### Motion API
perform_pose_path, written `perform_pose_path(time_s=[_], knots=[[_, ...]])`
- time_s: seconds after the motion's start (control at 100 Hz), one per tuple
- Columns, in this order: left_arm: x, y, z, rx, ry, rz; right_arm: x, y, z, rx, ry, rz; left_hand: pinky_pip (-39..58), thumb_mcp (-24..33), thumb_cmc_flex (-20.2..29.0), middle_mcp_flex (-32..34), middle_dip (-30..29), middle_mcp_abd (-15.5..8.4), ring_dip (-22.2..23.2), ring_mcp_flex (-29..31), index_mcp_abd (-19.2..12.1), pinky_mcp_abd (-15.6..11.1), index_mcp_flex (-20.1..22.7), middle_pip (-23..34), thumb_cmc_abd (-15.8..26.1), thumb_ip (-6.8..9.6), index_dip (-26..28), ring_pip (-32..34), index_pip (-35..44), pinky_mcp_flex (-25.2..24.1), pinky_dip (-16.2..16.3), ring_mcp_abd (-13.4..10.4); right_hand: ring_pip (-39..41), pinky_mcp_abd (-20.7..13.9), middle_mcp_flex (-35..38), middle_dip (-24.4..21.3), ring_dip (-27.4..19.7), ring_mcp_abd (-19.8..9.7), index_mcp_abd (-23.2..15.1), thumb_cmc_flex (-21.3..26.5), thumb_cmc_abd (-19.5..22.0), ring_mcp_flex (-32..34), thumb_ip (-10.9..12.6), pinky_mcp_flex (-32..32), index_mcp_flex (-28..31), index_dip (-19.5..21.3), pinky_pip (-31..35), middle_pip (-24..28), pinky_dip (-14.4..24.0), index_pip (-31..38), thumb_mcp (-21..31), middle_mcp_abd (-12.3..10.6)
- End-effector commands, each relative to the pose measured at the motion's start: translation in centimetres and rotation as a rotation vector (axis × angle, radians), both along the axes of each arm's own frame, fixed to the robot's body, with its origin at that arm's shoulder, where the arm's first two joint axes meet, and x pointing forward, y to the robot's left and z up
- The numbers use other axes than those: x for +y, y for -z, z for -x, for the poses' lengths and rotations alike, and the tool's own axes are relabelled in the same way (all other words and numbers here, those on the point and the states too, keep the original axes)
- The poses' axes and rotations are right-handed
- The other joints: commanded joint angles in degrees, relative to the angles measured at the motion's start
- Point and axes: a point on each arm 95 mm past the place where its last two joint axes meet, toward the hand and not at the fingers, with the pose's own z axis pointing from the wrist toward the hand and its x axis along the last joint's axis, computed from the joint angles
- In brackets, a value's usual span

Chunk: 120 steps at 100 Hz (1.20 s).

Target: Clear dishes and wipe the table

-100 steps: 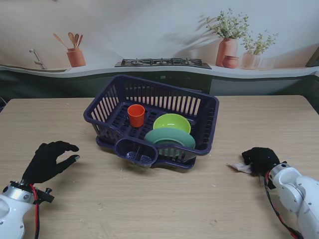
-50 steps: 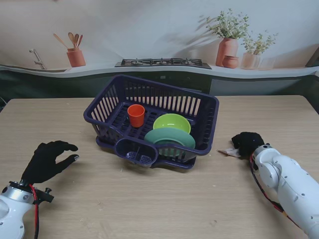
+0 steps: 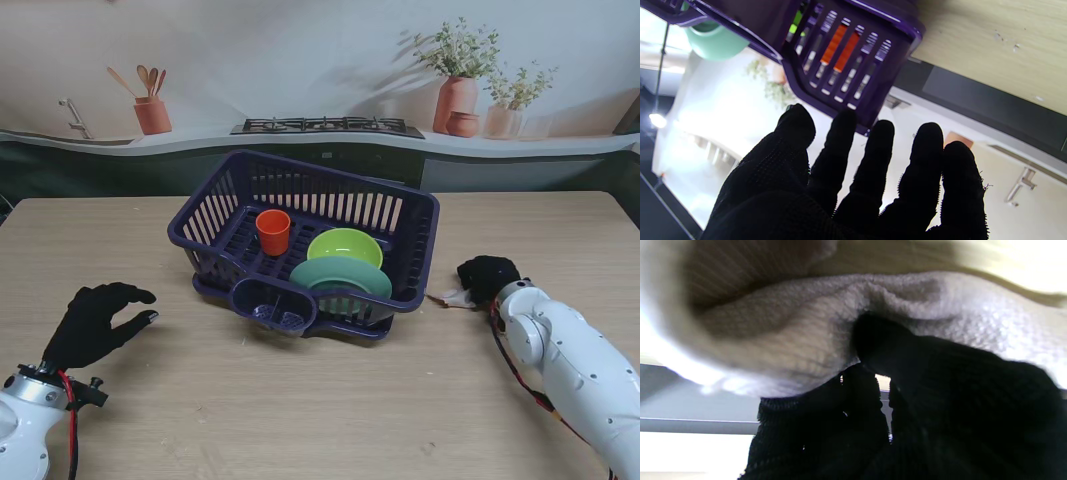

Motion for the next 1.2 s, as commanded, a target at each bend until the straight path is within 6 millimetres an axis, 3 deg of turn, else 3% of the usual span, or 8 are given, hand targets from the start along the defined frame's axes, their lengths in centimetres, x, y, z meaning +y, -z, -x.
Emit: perform_pose_path(time_s=[0.0,0.44,0.63,0.84,1.19], knots=[[-0.2,0.0,0.1,0.008,0.007,0.001,-0.2,1.6,1.7,0.040,-0.014,0.005,2.06,-0.89,2.04,-0.26,-0.32,0.75,1.05,0.49,-0.02,-0.11,1.07,0.56,2.55,1.91,-0.07,0.57,0.55,-0.19,1.25,1.02,0.81,-0.44,0.80,0.36,-0.01,2.38,-0.50,1.36,-0.70,1.62,-1.31,0.10,0.62,-0.16,0.88,-0.16,0.19,0.29,0.90,0.57],[-0.1,0.1,0.2,0.002,0.002,0.003,-2.4,1.5,8.4,0.070,-0.060,-0.075,2.05,-0.99,1.99,-0.17,-0.34,0.75,1.07,0.50,-0.05,-0.12,1.08,0.53,2.59,1.92,-0.08,0.57,0.62,-0.20,1.21,1.14,0.84,-0.09,0.72,0.36,-0.15,2.57,-0.17,1.39,-0.66,1.74,-1.31,0.29,0.55,-0.17,1.00,-0.09,0.11,0.28,0.88,0.88],[-0.2,0.1,0.2,0.003,-0.002,0.003,-3.1,1.2,9.6,0.100,-0.100,-0.044,1.95,-1.01,1.99,-0.21,-0.34,0.80,1.05,0.47,-0.01,-0.14,1.11,0.53,2.63,1.93,-0.11,0.53,0.59,-0.31,1.16,1.10,0.86,0.02,0.76,0.37,-0.15,2.63,-0.11,1.41,-0.67,1.83,-1.33,0.36,0.54,-0.14,1.03,-0.11,0.08,0.27,0.84,0.97],[-0.1,0.1,0.2,0.005,0.003,0.003,-2.7,1.6,8.4,0.089,-0.090,-0.041,1.95,-1.01,2.00,-0.23,-0.34,0.76,1.04,0.43,-0.05,-0.14,1.08,0.52,2.67,1.93,-0.10,0.50,0.58,-0.31,1.14,1.06,0.84,0.00,0.87,0.42,-0.15,2.62,-0.21,1.34,-0.66,1.85,-1.28,0.48,0.67,-0.07,1.05,-0.14,0.03,0.33,0.89,0.78],[-0.1,0.1,0.2,0.004,0.001,0.002,0.1,1.2,2.9,0.047,-0.069,-0.029,1.96,-1.04,1.96,-0.20,-0.33,0.74,1.07,0.55,-0.04,-0.14,1.11,0.55,2.67,1.93,-0.09,0.55,0.60,-0.31,1.12,1.07,0.79,-0.03,1.05,0.43,-0.23,2.50,-0.50,0.88,-0.83,2.04,-1.01,0.73,1.05,0.02,1.05,-0.22,-0.13,0.33,1.55,0.62]])
